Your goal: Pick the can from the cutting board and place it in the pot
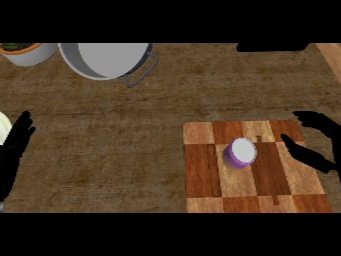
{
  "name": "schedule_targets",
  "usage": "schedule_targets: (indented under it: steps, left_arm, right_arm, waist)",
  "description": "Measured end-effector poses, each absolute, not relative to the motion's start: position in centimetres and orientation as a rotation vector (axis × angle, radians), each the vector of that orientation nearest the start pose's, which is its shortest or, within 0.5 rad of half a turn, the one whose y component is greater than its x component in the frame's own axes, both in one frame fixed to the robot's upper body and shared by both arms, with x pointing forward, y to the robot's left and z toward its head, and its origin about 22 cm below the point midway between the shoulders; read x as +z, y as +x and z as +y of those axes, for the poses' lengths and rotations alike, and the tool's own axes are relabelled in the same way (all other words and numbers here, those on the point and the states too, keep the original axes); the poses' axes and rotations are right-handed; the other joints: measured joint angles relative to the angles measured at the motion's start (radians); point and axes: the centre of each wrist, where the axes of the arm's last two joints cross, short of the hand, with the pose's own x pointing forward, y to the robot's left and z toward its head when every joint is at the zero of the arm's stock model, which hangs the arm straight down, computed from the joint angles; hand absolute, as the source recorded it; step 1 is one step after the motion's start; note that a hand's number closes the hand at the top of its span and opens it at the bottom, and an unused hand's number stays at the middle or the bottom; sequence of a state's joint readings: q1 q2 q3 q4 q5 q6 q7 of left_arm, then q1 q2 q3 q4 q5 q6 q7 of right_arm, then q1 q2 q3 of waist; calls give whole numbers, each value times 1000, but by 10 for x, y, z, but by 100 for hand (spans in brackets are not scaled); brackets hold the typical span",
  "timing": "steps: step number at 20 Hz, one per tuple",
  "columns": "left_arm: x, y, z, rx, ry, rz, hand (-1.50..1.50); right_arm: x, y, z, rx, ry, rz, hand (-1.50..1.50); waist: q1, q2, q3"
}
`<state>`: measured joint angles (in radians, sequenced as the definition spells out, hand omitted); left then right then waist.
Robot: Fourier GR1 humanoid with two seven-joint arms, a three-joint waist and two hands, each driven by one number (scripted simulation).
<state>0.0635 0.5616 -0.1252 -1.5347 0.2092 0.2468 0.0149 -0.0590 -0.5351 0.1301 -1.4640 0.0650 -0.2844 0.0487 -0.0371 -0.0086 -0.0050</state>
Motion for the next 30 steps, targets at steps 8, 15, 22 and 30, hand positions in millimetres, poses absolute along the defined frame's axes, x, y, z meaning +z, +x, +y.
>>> schedule_targets:
  steps: [8,15,22,30]
  left_arm:
    - [20,223,343,-127,446,-1384,0]
    - [17,227,332,-142,445,-1386,0]
    - [20,234,326,-169,430,-1392,0]
    - [22,242,325,-169,423,-1395,0]
  right_arm:
    - [50,191,-324,414,-769,-1645,-150]
    - [103,188,-309,604,-732,-1495,-150]
    - [140,215,-281,836,-689,-1240,-150]
    - [151,251,-243,1044,-586,-919,-150]
  waist:
    - [13,3,4]
    - [33,7,3]
    - [64,13,2]
    - [70,14,3]
